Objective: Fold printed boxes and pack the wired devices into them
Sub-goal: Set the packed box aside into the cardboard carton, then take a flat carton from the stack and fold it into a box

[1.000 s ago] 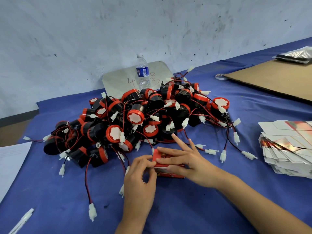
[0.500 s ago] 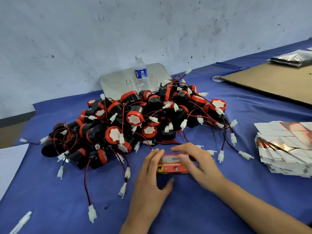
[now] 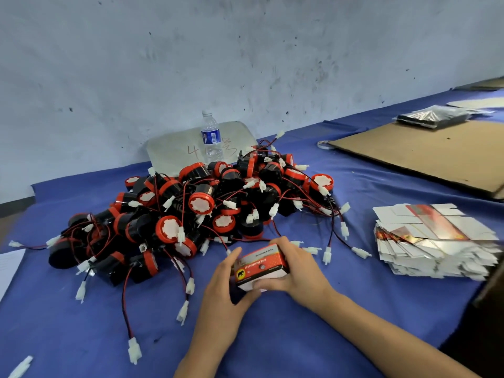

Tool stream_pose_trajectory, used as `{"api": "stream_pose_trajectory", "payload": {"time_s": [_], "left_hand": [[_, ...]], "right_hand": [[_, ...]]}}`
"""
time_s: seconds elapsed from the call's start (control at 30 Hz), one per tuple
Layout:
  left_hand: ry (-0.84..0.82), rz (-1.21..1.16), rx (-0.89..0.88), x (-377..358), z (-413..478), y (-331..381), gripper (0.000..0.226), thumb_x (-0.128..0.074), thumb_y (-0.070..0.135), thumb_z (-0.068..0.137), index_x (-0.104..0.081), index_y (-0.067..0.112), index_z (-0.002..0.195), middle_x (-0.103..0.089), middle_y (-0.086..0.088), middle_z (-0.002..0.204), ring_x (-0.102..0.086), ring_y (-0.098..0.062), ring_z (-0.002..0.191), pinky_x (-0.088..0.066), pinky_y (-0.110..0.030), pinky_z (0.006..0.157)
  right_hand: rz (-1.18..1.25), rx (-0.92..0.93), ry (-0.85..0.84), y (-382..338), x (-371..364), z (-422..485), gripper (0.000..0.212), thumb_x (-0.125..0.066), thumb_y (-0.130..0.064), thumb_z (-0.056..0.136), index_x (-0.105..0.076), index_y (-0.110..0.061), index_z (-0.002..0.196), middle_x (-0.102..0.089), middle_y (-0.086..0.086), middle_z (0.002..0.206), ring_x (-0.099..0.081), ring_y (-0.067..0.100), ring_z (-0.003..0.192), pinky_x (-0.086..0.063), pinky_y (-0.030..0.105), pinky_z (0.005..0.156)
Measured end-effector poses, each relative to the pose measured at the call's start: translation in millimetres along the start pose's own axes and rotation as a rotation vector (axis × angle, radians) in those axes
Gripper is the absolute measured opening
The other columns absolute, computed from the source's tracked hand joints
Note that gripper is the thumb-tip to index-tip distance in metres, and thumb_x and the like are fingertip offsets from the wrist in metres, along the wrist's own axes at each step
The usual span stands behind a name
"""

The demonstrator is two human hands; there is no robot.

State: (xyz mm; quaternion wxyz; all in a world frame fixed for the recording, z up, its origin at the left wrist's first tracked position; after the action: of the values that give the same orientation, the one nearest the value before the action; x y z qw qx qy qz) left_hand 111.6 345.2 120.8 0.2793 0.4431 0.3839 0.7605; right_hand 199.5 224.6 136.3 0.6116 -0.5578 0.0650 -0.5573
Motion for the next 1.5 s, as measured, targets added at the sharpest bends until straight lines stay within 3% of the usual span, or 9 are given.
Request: {"api": "stream_pose_trajectory", "payload": {"time_s": [0.3, 0.47, 0.63, 0.73, 0.83, 0.97, 1.03, 1.2, 1.5], "left_hand": [[0.09, -0.236, 0.144, 10.8, 9.3, -31.3, 0.07, -0.069, 0.004, 0.083, -0.038, 0.041, 0.133, -0.059, 0.001, 0.113, -0.057, -0.027, 0.107, -0.046, -0.044, 0.094], [0.048, -0.275, 0.224, -2.7, 18.3, -42.7, 0.072, -0.061, -0.009, 0.085, -0.034, 0.018, 0.147, -0.055, -0.018, 0.127, -0.05, -0.05, 0.113, -0.042, -0.053, 0.101], [0.065, -0.239, 0.225, -1.3, 11.8, -32.5, 0.064, -0.062, -0.001, 0.087, -0.039, 0.016, 0.145, -0.056, -0.015, 0.126, -0.056, -0.036, 0.106, -0.041, -0.05, 0.097], [0.062, -0.209, 0.237, -1.1, 10.8, -29.2, 0.06, -0.063, 0.007, 0.089, -0.041, 0.021, 0.142, -0.057, -0.006, 0.118, -0.055, -0.027, 0.101, -0.042, -0.044, 0.096], [0.066, -0.164, 0.243, -0.3, 9.3, -29.7, 0.059, -0.063, 0.005, 0.088, -0.042, 0.021, 0.141, -0.058, -0.007, 0.115, -0.056, -0.029, 0.101, -0.042, -0.05, 0.101], [0.077, -0.123, 0.246, 1.2, 7.2, -27.6, 0.055, -0.063, 0.006, 0.089, -0.045, 0.022, 0.139, -0.06, -0.006, 0.111, -0.057, -0.029, 0.102, -0.041, -0.051, 0.103], [0.079, -0.11, 0.247, 2.4, 7.6, -27.3, 0.055, -0.062, 0.005, 0.089, -0.045, 0.022, 0.138, -0.06, -0.006, 0.111, -0.057, -0.028, 0.101, -0.042, -0.05, 0.103], [0.052, -0.075, 0.24, -0.4, 8.2, -24.0, 0.054, -0.061, 0.007, 0.09, -0.045, 0.024, 0.138, -0.06, -0.004, 0.111, -0.056, -0.025, 0.099, -0.042, -0.046, 0.102], [0.015, -0.054, 0.248, -1.4, 6.8, -22.5, 0.05, -0.058, 0.011, 0.093, -0.043, 0.029, 0.138, -0.059, 0.001, 0.115, -0.056, -0.021, 0.1, -0.041, -0.039, 0.101]], "right_hand": [[1.071, -0.428, 0.765, 27.4, 115.0, -50.7, 0.076, -0.067, -0.06, 0.059, -0.058, -0.011, 0.117, -0.067, 0.007, 0.102, -0.063, 0.013, 0.076, -0.051, 0.022, 0.055], [1.878, 0.047, 1.066, 10.3, 232.5, -75.9, 0.058, -0.068, -0.045, 0.079, -0.059, -0.005, 0.12, -0.069, 0.018, 0.11, -0.069, 0.031, 0.095, -0.061, 0.039, 0.07], [1.997, 0.22, 1.084, 21.0, 287.2, -93.1, 0.081, -0.068, -0.054, 0.078, -0.044, 0.01, 0.123, -0.059, 0.032, 0.119, -0.066, 0.04, 0.103, -0.058, 0.039, 0.083], [1.569, -0.045, 0.962, 36.3, 260.6, -70.2, 0.046, -0.062, -0.037, 0.091, -0.056, 0.005, 0.111, -0.068, 0.019, 0.107, -0.07, 0.031, 0.094, -0.059, 0.034, 0.08], [0.646, -0.401, 0.735, 54.8, 225.1, -39.1, 0.012, -0.061, -0.015, 0.093, -0.064, -0.007, 0.101, -0.066, 0.013, 0.098, -0.065, 0.027, 0.09, -0.055, 0.033, 0.083], [-0.613, -0.77, 0.173, 103.5, 213.0, -10.5, 0.066, -0.065, -0.045, 0.086, -0.038, -0.025, 0.143, -0.026, 0.011, 0.155, -0.015, 0.039, 0.144, -0.021, 0.053, 0.112], [-0.71, -1.017, -0.028, 129.4, 223.6, -22.2, 0.09, -0.063, -0.066, 0.077, -0.024, -0.03, 0.15, -0.004, 0.009, 0.161, 0.002, 0.047, 0.144, -0.011, 0.068, 0.11], [-0.776, -1.031, -0.402, 138.7, 225.2, -21.7, 0.094, -0.043, -0.081, 0.077, -0.036, -0.017, 0.146, -0.038, 0.005, 0.15, -0.045, 0.03, 0.128, -0.04, 0.038, 0.096], [-0.916, -1.112, -0.486, 142.2, 257.2, -18.9, 0.103, -0.052, -0.084, 0.069, -0.038, -0.017, 0.145, -0.065, 0.005, 0.11, -0.059, 0.026, 0.113, -0.045, 0.038, 0.1]]}}
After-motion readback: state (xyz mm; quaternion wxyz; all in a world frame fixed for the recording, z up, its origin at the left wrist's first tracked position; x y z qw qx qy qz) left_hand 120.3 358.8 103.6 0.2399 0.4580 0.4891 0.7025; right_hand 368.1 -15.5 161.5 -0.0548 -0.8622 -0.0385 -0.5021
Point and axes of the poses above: each hand's wrist, its own z-axis towards the middle knuckle, its own x-axis out of the back of the hand, y = z × x, the point moved 9 cm from there along z, towards the middle knuckle
